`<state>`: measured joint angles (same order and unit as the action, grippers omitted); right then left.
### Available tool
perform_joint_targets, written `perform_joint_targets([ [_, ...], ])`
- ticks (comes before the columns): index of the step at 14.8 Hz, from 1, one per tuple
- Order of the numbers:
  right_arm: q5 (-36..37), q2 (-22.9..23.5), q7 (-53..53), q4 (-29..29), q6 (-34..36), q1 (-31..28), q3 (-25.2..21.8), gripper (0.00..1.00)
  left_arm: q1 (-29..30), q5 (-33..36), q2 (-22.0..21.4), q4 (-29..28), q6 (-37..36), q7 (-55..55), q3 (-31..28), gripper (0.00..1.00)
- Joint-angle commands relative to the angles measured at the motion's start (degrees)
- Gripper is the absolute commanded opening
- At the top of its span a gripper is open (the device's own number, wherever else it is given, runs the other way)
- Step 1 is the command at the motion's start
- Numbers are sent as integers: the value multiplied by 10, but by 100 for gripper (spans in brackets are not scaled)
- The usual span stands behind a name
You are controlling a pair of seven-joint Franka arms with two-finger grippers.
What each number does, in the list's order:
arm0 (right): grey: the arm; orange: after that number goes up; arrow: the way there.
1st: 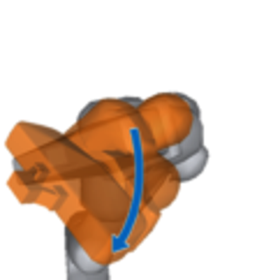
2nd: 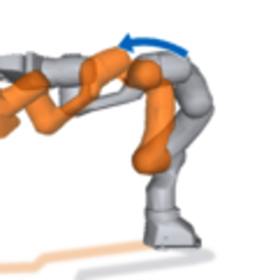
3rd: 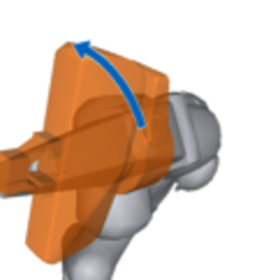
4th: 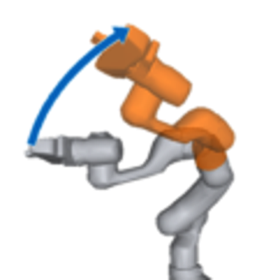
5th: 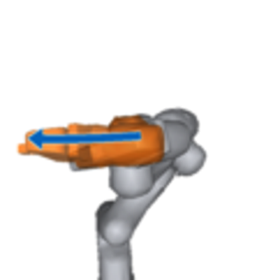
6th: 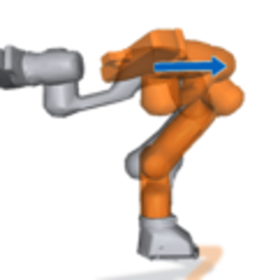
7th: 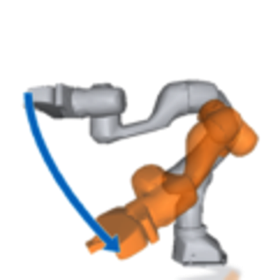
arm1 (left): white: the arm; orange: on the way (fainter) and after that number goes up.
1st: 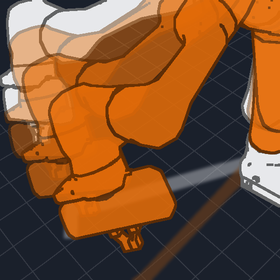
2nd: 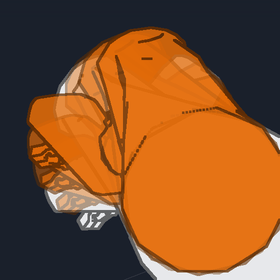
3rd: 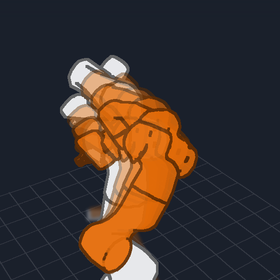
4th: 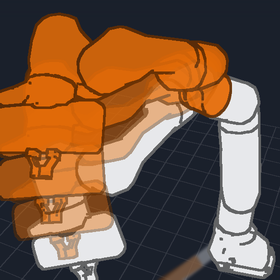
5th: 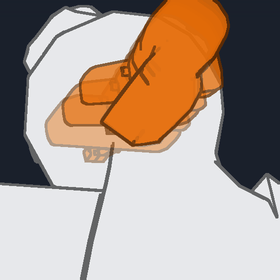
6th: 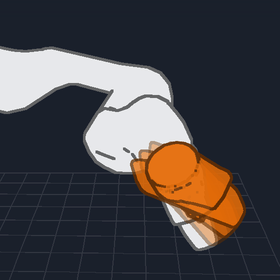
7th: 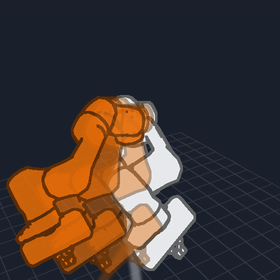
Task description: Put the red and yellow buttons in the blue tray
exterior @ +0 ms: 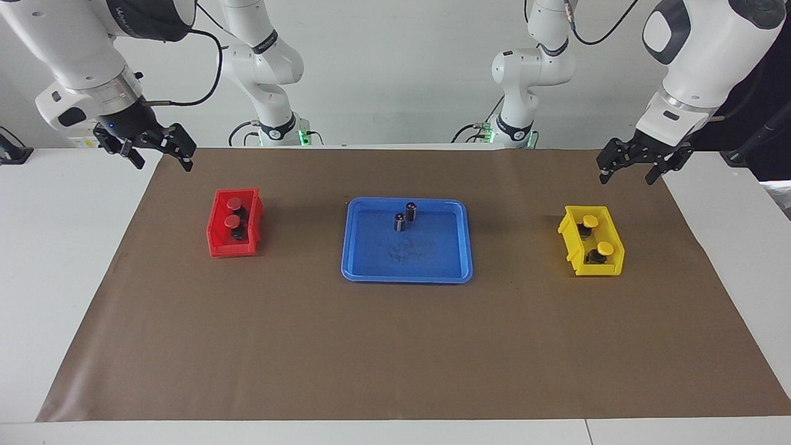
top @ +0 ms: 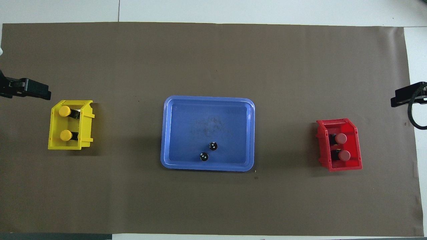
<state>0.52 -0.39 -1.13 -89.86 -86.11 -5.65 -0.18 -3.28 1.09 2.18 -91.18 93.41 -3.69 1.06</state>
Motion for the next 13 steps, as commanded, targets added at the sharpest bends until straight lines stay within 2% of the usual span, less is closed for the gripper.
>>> perform_joint_targets([
  [1, 0, -7, 7, -5, -6, -4, 4, 100, -1, 8, 27, 29, -13, -9, -1, 100],
  [4, 0, -7, 7, -7, -6, -2, 4, 100, -2, 9, 41, 34, -20, -9, 0, 100],
  [13, 1, -10, 4, -13, -4, -2, 4, 100, -4, 7, -5, 0, -18, -2, 1, 100],
])
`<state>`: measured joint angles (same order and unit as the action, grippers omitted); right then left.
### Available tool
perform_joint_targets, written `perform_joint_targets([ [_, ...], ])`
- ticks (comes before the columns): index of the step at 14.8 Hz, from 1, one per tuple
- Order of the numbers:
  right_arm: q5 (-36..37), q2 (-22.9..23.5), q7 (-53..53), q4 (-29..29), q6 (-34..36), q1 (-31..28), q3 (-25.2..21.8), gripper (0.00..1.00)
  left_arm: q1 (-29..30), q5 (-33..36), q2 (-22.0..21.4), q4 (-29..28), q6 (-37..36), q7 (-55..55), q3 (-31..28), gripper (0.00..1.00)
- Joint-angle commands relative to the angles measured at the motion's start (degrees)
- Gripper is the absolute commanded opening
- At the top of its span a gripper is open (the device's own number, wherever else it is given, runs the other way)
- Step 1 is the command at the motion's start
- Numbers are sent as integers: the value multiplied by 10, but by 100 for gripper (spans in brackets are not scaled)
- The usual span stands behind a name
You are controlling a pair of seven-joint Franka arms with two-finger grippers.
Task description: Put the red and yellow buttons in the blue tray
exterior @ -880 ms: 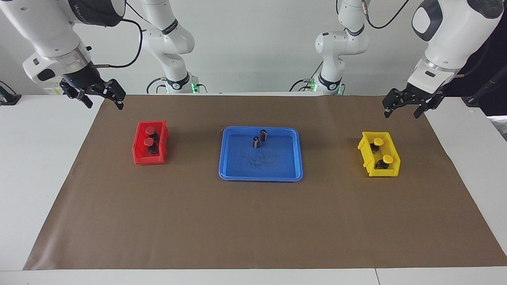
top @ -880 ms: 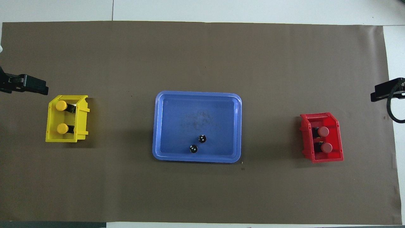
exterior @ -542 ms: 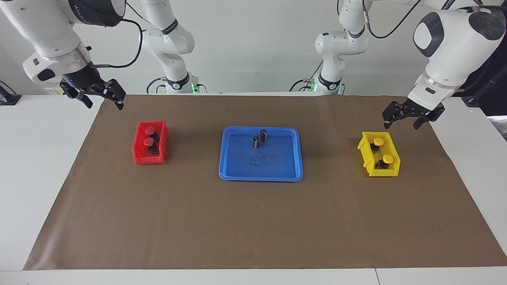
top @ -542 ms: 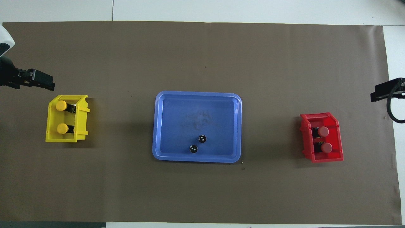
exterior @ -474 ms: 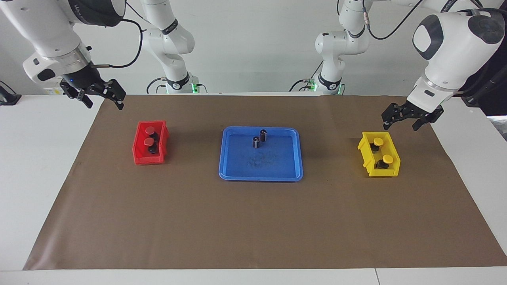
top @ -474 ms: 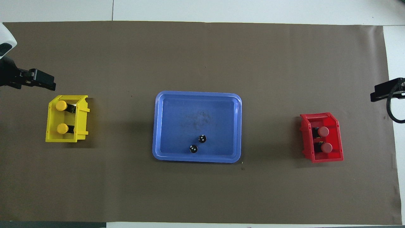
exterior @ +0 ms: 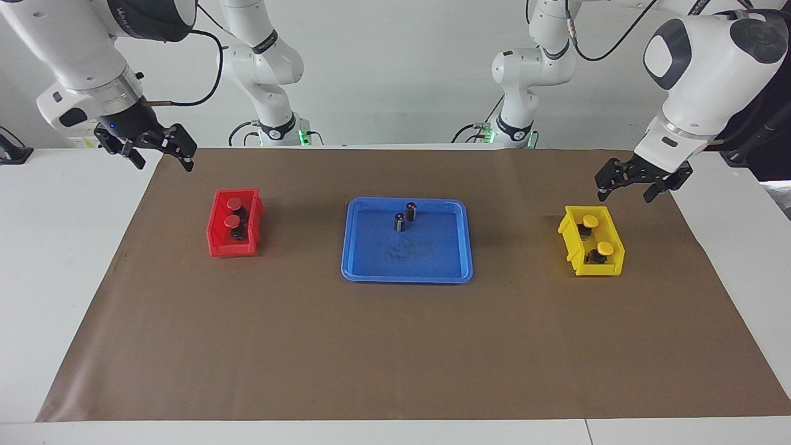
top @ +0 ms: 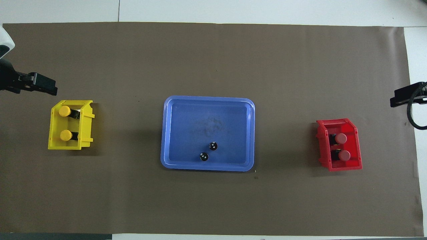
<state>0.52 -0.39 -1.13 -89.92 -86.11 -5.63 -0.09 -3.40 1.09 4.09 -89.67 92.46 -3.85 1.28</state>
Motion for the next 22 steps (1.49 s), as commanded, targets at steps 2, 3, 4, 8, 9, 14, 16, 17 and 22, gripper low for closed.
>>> perform_joint_targets([
  [2, 1, -10, 5, -12, -4, -2, 3, 100, -3, 7, -31, -25, -11, 2, -1, 100],
  [3, 1, -10, 4, -12, -5, -2, 3, 100, -4, 8, -35, -36, -11, 7, 0, 100],
  [4, 1, -10, 3, -13, -12, -2, 4, 100, -7, 8, -43, -47, -9, 7, 1, 100],
  [8, -4, -34, 1, -94, -88, 0, 6, 100, -6, 7, -45, -58, 9, 5, 1, 96],
  [9, -6, -43, 1, -130, -119, 3, 6, 100, -6, 7, -46, -58, 8, 5, 1, 97],
  [14, -9, -31, -14, -244, -242, 17, 7, 88, -3, 7, -46, -59, 11, 5, -2, 100],
  [16, -9, -30, -15, -293, -294, 20, 7, 80, -2, 7, -46, -60, 11, 3, -2, 100],
  [17, -9, -30, -15, -327, -324, 29, 7, 77, -2, 7, -46, -60, 11, 2, -3, 100],
  [22, -9, -35, -53, -394, -390, 22, 6, 74, 3, 7, -54, -80, 26, 2, -4, 100],
])
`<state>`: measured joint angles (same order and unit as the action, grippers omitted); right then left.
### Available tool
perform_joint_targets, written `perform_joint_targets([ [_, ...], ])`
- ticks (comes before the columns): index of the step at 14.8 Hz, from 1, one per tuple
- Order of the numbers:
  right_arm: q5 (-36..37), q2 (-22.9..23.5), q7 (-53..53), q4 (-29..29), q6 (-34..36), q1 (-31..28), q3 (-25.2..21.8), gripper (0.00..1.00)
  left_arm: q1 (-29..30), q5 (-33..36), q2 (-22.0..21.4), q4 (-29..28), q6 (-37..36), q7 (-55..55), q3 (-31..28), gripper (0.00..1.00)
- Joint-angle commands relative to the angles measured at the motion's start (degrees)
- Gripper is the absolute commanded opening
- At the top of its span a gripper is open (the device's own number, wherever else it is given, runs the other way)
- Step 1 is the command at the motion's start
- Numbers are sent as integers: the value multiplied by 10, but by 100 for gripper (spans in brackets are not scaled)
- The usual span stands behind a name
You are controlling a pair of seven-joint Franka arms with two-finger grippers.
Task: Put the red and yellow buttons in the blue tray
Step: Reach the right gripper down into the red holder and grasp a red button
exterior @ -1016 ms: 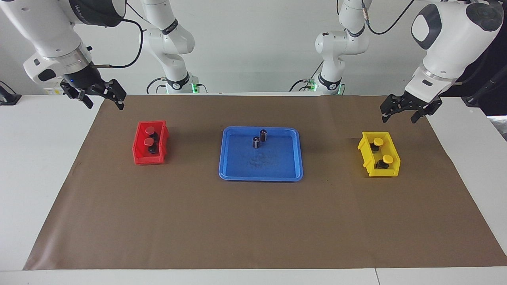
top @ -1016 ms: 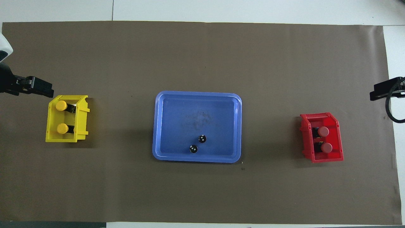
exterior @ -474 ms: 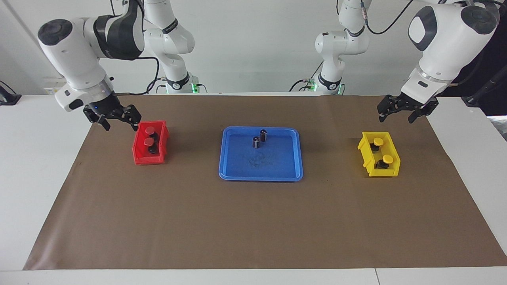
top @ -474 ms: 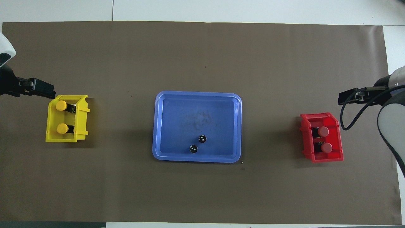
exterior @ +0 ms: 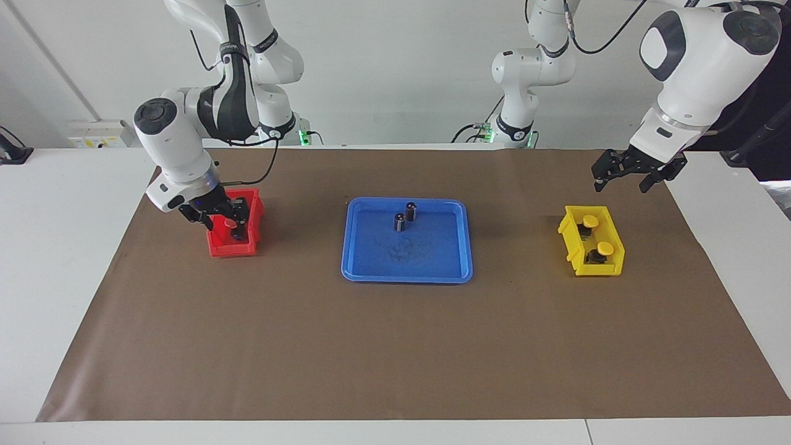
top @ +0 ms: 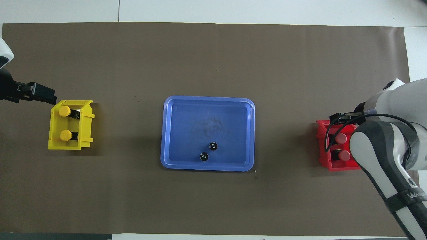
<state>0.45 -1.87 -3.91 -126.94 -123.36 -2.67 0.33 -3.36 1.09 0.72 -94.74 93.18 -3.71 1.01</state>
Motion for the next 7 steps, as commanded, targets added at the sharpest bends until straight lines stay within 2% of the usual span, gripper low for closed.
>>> perform_joint_targets([
  [1, -8, -22, -25, -32, -24, -8, 2, 74, 8, 7, -20, -30, 19, 1, -1, 100],
  [7, -8, -38, -52, -78, -55, -18, 2, 67, 11, 7, -36, -63, 35, 2, -1, 100],
])
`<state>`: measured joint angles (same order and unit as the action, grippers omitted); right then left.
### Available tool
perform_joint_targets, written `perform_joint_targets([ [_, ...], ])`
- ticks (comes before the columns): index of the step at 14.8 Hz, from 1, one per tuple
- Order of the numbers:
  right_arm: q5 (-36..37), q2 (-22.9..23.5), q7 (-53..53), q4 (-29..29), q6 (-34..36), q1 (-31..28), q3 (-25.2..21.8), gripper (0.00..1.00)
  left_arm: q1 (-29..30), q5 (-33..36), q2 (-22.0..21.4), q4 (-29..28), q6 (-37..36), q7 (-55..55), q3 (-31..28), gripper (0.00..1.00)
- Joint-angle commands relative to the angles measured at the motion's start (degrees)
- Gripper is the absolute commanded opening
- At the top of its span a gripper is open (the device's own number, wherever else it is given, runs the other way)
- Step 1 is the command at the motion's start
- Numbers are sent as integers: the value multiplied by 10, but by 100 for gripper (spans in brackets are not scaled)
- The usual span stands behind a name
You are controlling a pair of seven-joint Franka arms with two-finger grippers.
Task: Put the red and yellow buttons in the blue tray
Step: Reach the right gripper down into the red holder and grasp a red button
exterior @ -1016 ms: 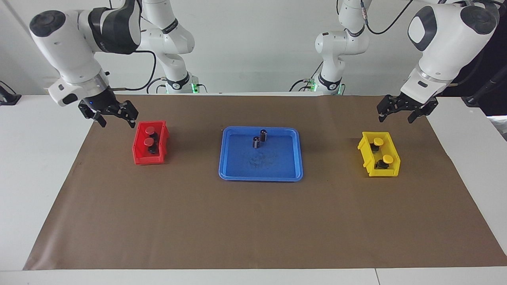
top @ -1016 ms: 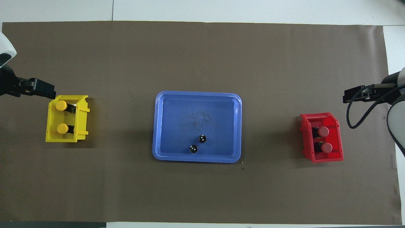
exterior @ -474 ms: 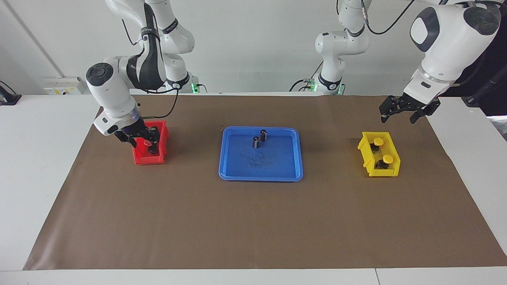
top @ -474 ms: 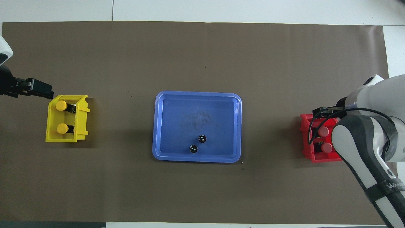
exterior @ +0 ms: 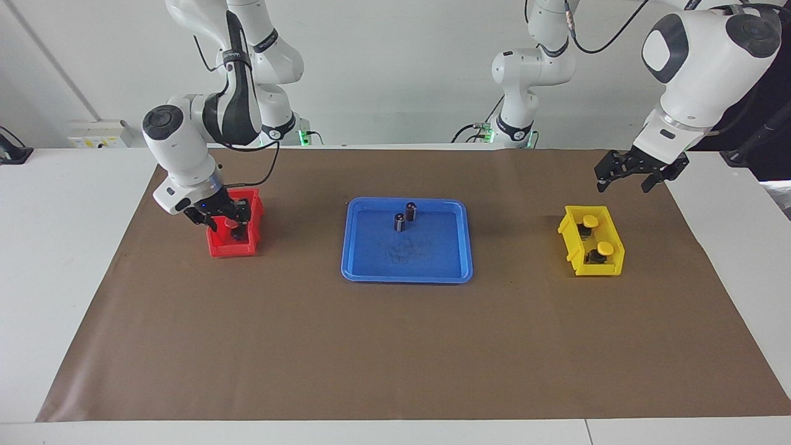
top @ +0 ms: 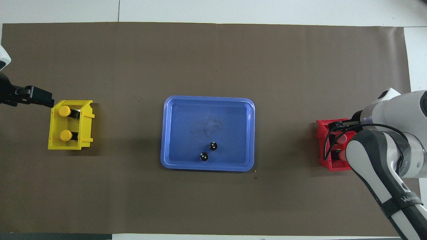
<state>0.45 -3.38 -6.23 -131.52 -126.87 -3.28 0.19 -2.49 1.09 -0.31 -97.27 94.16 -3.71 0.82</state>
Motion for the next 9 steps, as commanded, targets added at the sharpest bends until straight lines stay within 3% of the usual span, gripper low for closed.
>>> perform_joint_targets([
  [1, -8, -22, -37, -35, -20, -20, 3, 67, 2, 7, -26, -38, 25, 2, 1, 100],
  [9, -9, -23, -52, -52, -29, -20, 3, 65, 12, 7, -33, -51, 38, 4, 1, 100],
])
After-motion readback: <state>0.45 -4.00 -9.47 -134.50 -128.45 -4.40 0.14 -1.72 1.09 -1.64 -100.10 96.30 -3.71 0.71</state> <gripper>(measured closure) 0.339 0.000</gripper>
